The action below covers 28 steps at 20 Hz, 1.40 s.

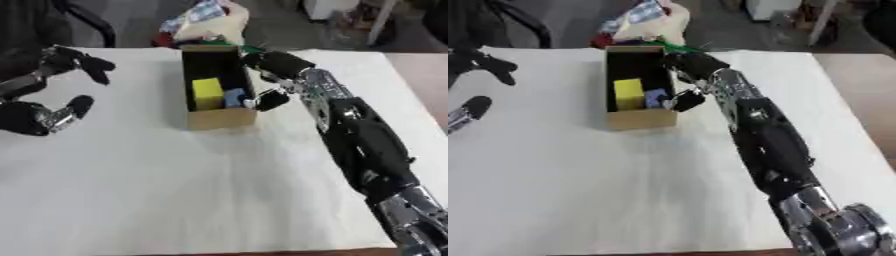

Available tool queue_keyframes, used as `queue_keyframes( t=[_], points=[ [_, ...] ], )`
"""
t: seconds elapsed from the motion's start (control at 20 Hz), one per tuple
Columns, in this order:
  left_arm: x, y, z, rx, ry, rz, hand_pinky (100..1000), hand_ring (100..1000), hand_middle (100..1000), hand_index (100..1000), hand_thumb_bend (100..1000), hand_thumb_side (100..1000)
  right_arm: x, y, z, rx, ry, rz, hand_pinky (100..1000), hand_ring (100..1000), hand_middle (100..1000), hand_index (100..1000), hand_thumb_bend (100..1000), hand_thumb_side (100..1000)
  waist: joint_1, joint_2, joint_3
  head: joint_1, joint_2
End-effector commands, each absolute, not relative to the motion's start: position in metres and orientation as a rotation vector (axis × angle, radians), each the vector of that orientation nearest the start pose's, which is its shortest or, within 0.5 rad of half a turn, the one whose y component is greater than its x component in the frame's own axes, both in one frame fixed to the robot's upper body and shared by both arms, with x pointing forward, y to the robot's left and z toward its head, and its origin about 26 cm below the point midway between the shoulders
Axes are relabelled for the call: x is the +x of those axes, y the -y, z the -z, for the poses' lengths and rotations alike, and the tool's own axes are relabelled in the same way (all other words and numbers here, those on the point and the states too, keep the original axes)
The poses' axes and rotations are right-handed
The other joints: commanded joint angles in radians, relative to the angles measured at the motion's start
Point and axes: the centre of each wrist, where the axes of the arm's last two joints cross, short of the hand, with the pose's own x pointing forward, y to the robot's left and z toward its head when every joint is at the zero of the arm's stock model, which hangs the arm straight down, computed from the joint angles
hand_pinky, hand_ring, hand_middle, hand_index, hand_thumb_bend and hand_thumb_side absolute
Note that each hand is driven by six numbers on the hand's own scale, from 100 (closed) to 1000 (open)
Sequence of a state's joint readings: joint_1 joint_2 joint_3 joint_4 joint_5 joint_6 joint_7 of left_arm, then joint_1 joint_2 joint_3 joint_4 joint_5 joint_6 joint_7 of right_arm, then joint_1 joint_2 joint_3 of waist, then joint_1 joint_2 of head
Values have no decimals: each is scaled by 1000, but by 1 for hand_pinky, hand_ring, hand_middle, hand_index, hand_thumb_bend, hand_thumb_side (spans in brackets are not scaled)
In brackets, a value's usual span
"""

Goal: Pick up objects on the table and place them in the box.

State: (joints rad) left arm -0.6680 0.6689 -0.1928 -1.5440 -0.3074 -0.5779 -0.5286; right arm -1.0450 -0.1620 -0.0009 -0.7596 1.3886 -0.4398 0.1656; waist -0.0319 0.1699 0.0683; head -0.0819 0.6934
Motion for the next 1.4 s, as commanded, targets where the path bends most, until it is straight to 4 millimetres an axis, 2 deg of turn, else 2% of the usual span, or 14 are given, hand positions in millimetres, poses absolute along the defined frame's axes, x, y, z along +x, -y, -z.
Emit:
queue_keyframes(
  t=[0.05,0.3,0.55,0.9,1.15,1.4],
  points=[
    [385,-297,-257,-549,-2501,-2323,776,708,669,937,100,821,500,194,-189,-1033,1646,-1730,846,826,884,1000,246,587,7,-20,-3,3,-5],
    [384,-300,-255,-551,-2516,-2311,775,708,666,935,100,815,496,205,-203,-1044,1780,-1678,821,803,821,987,166,552,9,-22,-12,18,-1],
    [382,-303,-253,-552,-2561,-2265,772,707,662,934,100,802,488,220,-208,-1045,1938,-1665,801,792,796,974,100,569,12,-21,-21,36,2],
    [375,-306,-246,-533,-2700,-2123,766,702,654,931,100,779,469,246,-185,-1004,2052,-1548,774,788,782,966,100,601,11,-15,-24,66,-1],
    [367,-306,-236,-490,-2824,-1994,761,703,650,930,100,756,449,247,-170,-958,2124,-1415,765,788,783,967,100,612,7,-8,-27,87,6],
    [359,-302,-228,-427,-2928,-1882,752,699,641,926,100,749,427,245,-169,-916,2205,-1249,753,781,774,960,100,609,4,-2,-23,109,22]
  ],
)
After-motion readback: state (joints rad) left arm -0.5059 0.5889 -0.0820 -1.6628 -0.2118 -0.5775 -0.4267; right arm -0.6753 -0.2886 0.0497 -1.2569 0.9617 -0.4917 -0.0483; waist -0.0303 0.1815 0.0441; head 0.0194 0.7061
